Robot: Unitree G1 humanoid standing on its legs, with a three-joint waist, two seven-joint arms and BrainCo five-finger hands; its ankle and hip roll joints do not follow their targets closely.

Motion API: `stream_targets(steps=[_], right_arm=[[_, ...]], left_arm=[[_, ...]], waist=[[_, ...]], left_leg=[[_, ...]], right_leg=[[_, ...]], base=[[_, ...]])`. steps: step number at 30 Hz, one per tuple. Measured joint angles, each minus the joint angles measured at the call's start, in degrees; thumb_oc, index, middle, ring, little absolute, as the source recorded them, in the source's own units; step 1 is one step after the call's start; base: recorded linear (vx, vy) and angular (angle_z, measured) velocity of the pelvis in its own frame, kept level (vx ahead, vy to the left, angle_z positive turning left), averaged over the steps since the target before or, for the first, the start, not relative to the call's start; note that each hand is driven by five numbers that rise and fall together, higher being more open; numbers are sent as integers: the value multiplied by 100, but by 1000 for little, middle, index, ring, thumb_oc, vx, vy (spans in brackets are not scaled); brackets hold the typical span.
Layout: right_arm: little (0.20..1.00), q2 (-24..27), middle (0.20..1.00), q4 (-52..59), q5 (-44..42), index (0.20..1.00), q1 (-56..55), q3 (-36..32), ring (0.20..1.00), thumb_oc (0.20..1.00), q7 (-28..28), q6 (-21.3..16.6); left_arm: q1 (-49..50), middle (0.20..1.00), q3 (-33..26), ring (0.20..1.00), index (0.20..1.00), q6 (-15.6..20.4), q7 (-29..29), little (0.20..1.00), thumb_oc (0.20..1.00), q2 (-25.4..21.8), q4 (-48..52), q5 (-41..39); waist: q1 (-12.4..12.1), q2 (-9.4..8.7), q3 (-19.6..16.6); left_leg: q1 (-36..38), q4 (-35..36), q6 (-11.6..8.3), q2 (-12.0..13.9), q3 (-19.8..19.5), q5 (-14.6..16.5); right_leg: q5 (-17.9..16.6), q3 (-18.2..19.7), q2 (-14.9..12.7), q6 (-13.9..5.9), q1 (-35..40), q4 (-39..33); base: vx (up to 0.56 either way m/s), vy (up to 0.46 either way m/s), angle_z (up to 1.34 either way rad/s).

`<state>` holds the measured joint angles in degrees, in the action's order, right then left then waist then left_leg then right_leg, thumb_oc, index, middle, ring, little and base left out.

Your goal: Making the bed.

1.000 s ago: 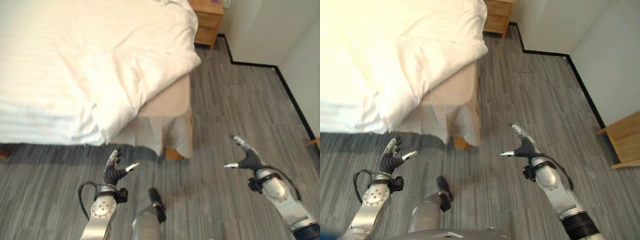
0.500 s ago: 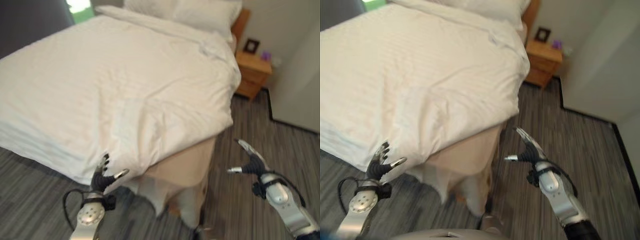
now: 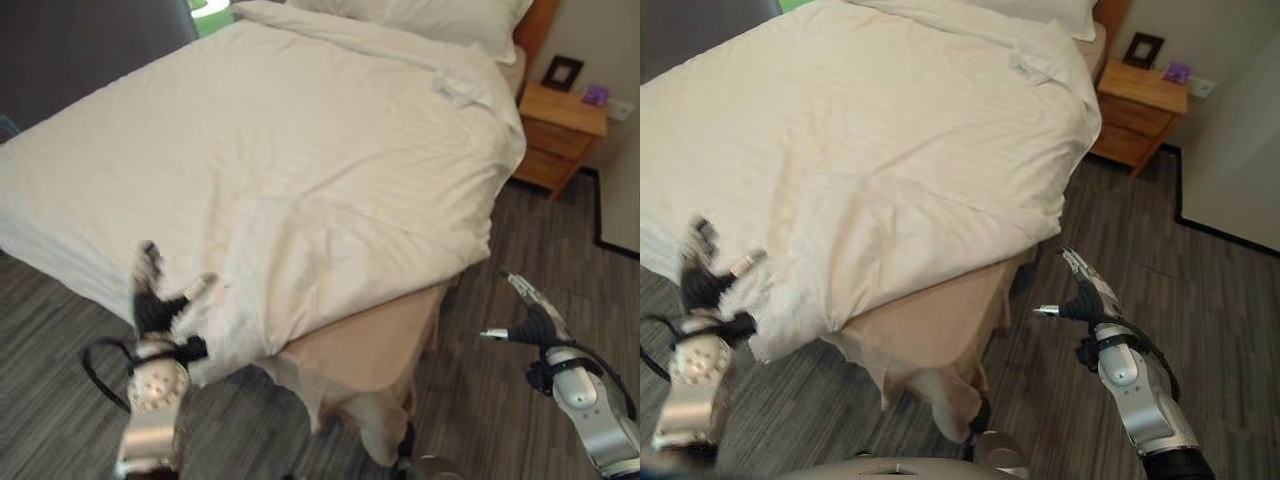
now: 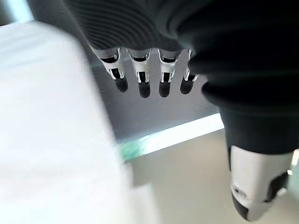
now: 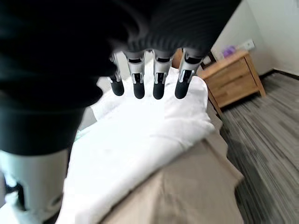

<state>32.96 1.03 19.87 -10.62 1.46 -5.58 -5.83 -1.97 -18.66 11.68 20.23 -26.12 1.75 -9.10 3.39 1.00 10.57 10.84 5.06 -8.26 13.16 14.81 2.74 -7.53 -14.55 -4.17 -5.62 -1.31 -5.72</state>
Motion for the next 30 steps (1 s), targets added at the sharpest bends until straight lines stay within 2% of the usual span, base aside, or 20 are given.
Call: stream_targets(steps=[2,4,5,7,8,10,11,12,13,17,18,20,21,23,25,26,27,28,29,30], right_arm=[[1000,123,1000,29,1,1000,-147,-7,1000,1000,104,-7],[1000,243,1000,29,1,1000,-236,-51,1000,1000,129,-3],[1000,296,1000,31,-7,1000,-309,-118,1000,1000,159,5],[1000,329,1000,32,-10,1000,-319,-119,1000,1000,222,7],[1000,362,1000,30,-11,1000,-319,-96,1000,1000,264,2],[1000,412,1000,41,-11,1000,-257,-75,1000,1000,327,-3],[1000,446,1000,41,-16,1000,-267,-73,1000,1000,336,-4],[1000,494,1000,89,-25,1000,-251,-55,1000,1000,363,-15],[1000,546,1000,99,-80,1000,-209,2,1000,1000,363,-94],[1000,598,1000,89,-243,1000,-276,82,1000,1000,361,-140],[1000,695,1000,56,-303,1000,-320,142,1000,1000,345,-277],[1000,695,1000,57,-308,1000,-376,129,1000,1000,333,-309],[1000,682,1000,35,-310,1000,-412,168,1000,1000,305,-329],[1000,651,1000,34,-308,1000,-243,383,1000,1000,230,-369],[1000,653,1000,31,-372,1000,-84,531,1000,1000,182,-434],[1000,646,1000,15,-437,1000,-8,586,1000,1000,116,-466],[1000,623,1000,-3,-464,1000,61,600,1000,1000,61,-468],[1000,634,1000,-41,-465,1000,100,628,1000,1000,-7,-466],[1000,618,1000,-76,-466,1000,159,656,1000,1000,-61,-466],[1000,613,1000,-168,-466,1000,253,739,1000,1000,-117,-469]], left_arm=[[-144,1000,-4,1000,1000,88,3,1000,1000,-254,-30,-620],[-161,1000,39,1000,1000,105,-43,1000,1000,-346,-110,-899],[-191,1000,60,1000,1000,101,-54,1000,1000,-484,-382,-1083],[-265,1000,161,1000,1000,41,-40,1000,1000,-782,-748,-1091],[-464,1000,265,1000,1000,-37,-17,1000,1000,-1036,-1107,-985],[-728,1000,440,1000,1000,-225,-5,1000,1000,-1441,-1639,-761],[-863,1000,482,1000,1000,-306,10,1000,1000,-1492,-1804,-617],[-1266,1000,842,1000,1000,-509,99,1000,1000,-1754,-2379,-146],[-1586,1000,1019,1000,1000,-715,201,1000,1000,-1919,-2696,387],[-2138,1000,1437,1000,1000,-991,291,1000,1000,-2186,-3223,1238],[-2533,1000,2057,1000,1000,-1148,393,1000,1000,-2693,-3755,2025],[-2782,1000,2148,1000,1000,-1271,466,1000,1000,-2854,-3894,2475],[-3208,1000,2565,1000,1000,-1354,536,1000,1000,-2987,-4358,2850],[-4027,1000,3278,1000,1000,-1558,589,1000,1000,-3012,-5565,3267],[-4256,1000,3617,1000,1000,-1674,593,1000,1000,-2981,-6069,3469],[-4447,1000,3986,1000,1000,-1695,561,1000,1000,-2940,-6475,3722],[-4548,1000,4087,1000,1000,-1767,479,1000,1000,-2782,-6796,3945],[-4634,846,4094,846,846,-1820,408,846,846,-2566,-7022,4056],[-4757,520,4096,520,520,-1861,358,520,520,-2364,-7221,4111],[-4769,335,4068,335,335,-1883,349,335,335,-2161,-7365,4135]], waist=[[151,145,-44],[272,248,-33],[450,356,-74],[554,402,-99],[686,439,-121],[711,471,-118],[800,505,-123],[793,542,-148],[965,558,-143],[1117,556,-106],[1257,548,-42],[1315,540,26],[1348,541,87],[1376,538,240],[1486,534,429],[1540,555,462],[1568,546,562],[1577,545,593],[1593,544,647],[1611,535,681]], left_leg=[[-92,53,28,-57,14,20],[-95,53,21,-92,35,27],[-100,55,6,-110,41,30],[-107,55,-25,-107,66,19],[-138,52,-27,-126,167,18],[-190,27,-38,-140,223,5],[-191,24,-40,-152,275,4],[-287,25,-76,-150,396,-18],[-449,57,-91,-170,507,-25],[-634,57,-136,-177,659,-60],[-809,60,-170,-168,700,-82],[-1001,61,-205,-174,764,-129],[-1158,61,-216,-181,817,-153],[-1382,62,-231,-211,914,-168],[-1503,66,-236,-226,983,-167],[-1586,66,-236,-227,999,-168],[-1664,65,-239,-229,1049,-173],[-1765,65,-247,-230,1114,-194],[-1819,65,-247,-234,1111,-194],[-1912,65,-249,-243,1115,-195]], right_leg=[[-33,183,-47,-14,-137,-1],[-52,230,-72,-40,-158,-3],[-49,234,-83,-42,-170,-10],[-48,243,-73,-44,-182,-21],[-57,296,-59,-35,-265,-30],[-108,384,-55,-17,-369,-13],[-133,444,-39,2,-442,-36],[-191,536,-47,23,-575,-14],[-230,617,-47,0,-798,-29],[-311,748,-4,55,-1093,-14],[-356,818,19,82,-1319,-13],[-411,867,27,88,-1527,-7],[-448,910,32,95,-1729,-10],[-516,997,24,110,-2030,-3],[-544,1067,40,99,-2179,-24],[-558,1081,40,99,-2277,-4],[-623,1121,54,153,-2397,-1],[-649,1138,58,186,-2507,-1],[-663,1137,54,194,-2585,0],[-712,1141,50,217,-2678,0]], base=[[71,-71,-7],[65,-52,-12],[72,-52,2],[46,-45,-7],[16,-47,-17],[-15,-45,-25],[-33,-48,-37],[-54,-68,-42],[-41,-63,-36],[-54,-46,-24],[-94,-56,-26],[-112,-71,-18],[-75,-53,-14],[13,19,-24],[-5,16,-21],[-75,-47,-19],[-101,-61,-17],[-94,-67,-14],[-45,-27,-3],[-40,-15,0]])
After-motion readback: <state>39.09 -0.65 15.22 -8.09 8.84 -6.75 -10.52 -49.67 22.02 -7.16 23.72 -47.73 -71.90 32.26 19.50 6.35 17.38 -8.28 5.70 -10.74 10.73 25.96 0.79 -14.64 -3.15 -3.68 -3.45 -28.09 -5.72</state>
